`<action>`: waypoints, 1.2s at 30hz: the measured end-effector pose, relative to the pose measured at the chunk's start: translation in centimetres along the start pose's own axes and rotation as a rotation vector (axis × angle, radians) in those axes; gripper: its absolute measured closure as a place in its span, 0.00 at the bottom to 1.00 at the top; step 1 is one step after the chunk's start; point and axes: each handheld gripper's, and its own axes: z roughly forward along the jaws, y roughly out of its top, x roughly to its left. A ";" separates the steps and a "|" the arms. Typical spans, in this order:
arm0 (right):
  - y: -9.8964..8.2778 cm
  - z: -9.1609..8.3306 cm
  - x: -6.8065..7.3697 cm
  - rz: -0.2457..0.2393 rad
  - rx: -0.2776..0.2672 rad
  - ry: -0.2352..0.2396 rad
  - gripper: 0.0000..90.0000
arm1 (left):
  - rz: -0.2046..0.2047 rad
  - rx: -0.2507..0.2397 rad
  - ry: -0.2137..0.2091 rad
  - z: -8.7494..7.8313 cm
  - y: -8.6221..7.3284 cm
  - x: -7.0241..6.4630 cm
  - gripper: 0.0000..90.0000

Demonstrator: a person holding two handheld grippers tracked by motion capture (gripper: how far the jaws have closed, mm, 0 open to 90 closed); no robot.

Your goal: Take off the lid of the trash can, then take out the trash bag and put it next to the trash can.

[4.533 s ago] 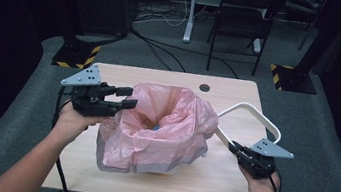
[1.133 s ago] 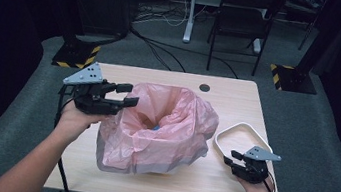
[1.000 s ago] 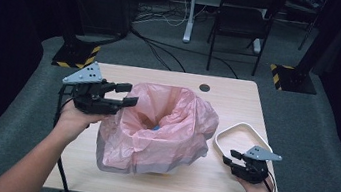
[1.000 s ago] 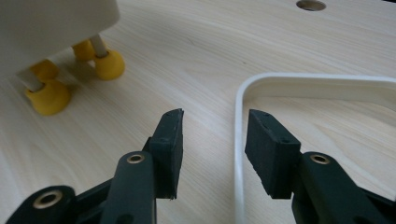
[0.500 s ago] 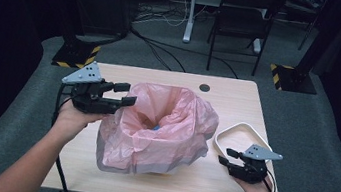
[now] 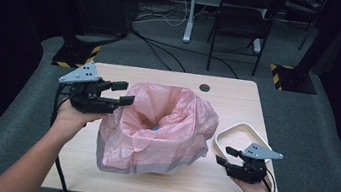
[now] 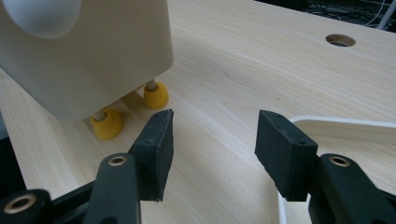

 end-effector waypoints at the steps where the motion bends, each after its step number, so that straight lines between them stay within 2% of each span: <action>1: 0.1 0.0 0.1 -0.001 0.001 0.002 0.50 | -0.001 0.000 0.001 -0.1 0.0 0.0 0.50; 11: 0.7 -0.1 0.9 -0.032 -0.009 0.017 0.49 | -0.002 -0.008 0.008 -0.3 0.3 0.1 0.49; 22: 2.0 -0.9 1.6 -0.039 -0.038 0.033 0.48 | -0.022 0.000 0.023 0.5 0.4 0.8 0.49; 36: 4.9 -1.8 4.4 -0.105 -0.080 0.115 0.47 | -0.050 0.022 0.042 1.3 0.5 1.8 0.52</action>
